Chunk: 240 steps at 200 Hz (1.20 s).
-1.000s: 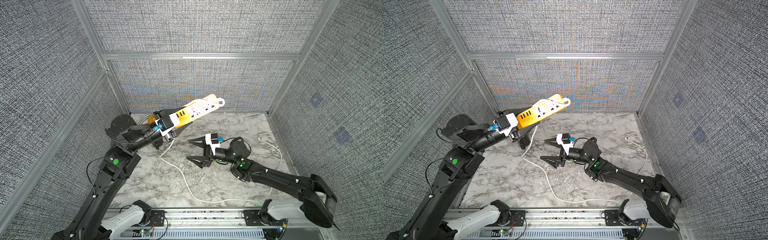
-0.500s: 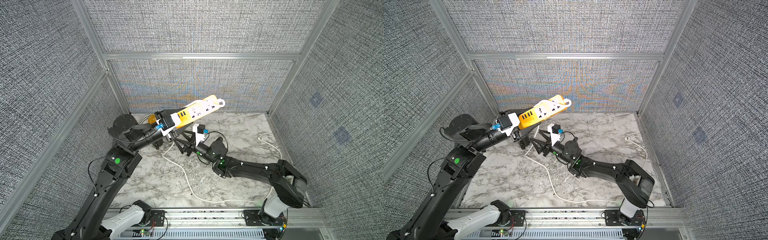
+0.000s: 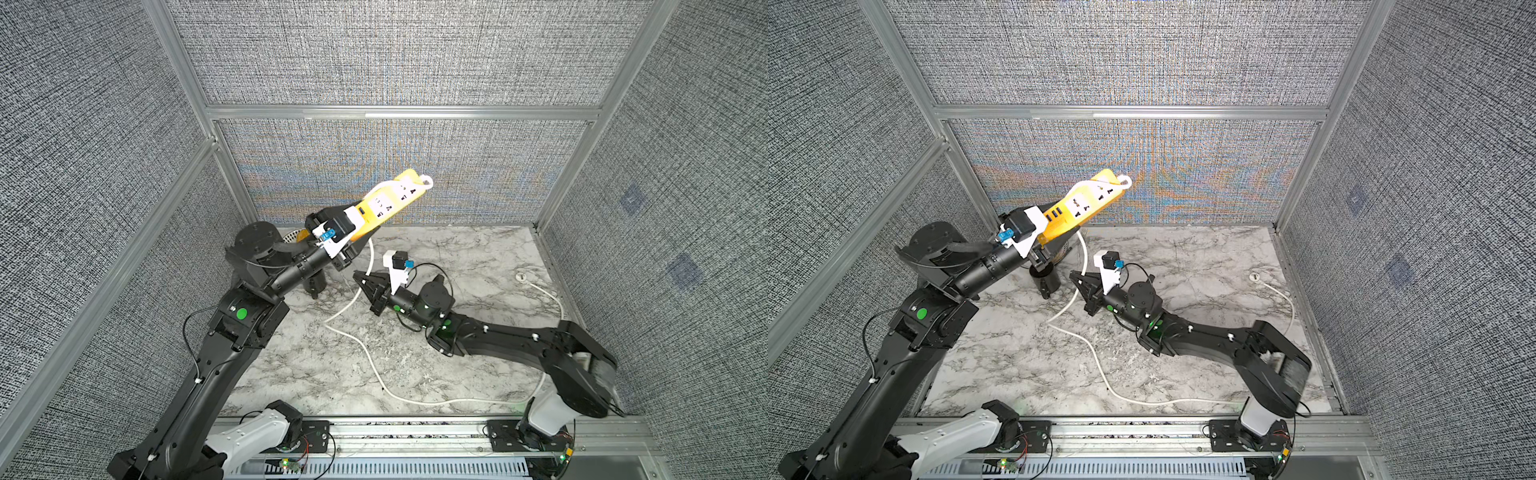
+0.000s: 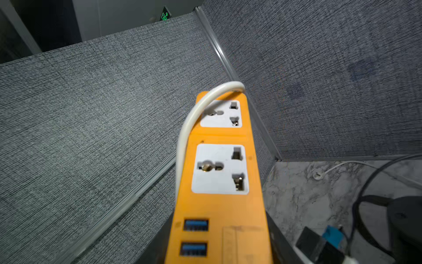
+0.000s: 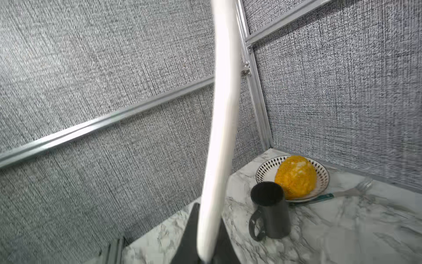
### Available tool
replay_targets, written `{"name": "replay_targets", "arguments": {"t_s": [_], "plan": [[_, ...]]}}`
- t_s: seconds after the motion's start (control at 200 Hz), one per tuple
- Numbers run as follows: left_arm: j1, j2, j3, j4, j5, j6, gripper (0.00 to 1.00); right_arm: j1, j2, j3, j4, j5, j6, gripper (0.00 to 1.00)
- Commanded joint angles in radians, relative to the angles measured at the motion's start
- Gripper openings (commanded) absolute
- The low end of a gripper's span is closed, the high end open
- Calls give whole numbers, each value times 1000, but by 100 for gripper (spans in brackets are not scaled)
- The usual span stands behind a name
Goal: Wrap the cord around the power strip
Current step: Wrap the power cord around the power strip.
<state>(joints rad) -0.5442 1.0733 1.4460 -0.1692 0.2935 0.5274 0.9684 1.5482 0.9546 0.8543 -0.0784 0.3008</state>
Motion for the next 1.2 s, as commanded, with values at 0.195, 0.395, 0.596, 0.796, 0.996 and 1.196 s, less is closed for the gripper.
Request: {"name": "replay_targets", "arguments": {"t_s": [0.195,0.395,0.596,0.796,0.996,1.196], "plan": [[3,53,29,4,-267,172,0,-1,-406,59,-768,186,-555,0],[7,40,82,-46,-159,46,0,-52,-492,110,-903,314,-658,0],[7,49,178,-137,-107,-70,0,-107,-524,81,-928,344,-727,0],[7,103,216,-323,-269,110,0,-113,-614,120,-913,297,-904,0],[7,125,149,-437,-294,328,0,-102,-582,265,-943,260,-1134,0],[7,97,130,-700,-69,528,0,-228,-460,449,-959,126,-1262,0]]}}
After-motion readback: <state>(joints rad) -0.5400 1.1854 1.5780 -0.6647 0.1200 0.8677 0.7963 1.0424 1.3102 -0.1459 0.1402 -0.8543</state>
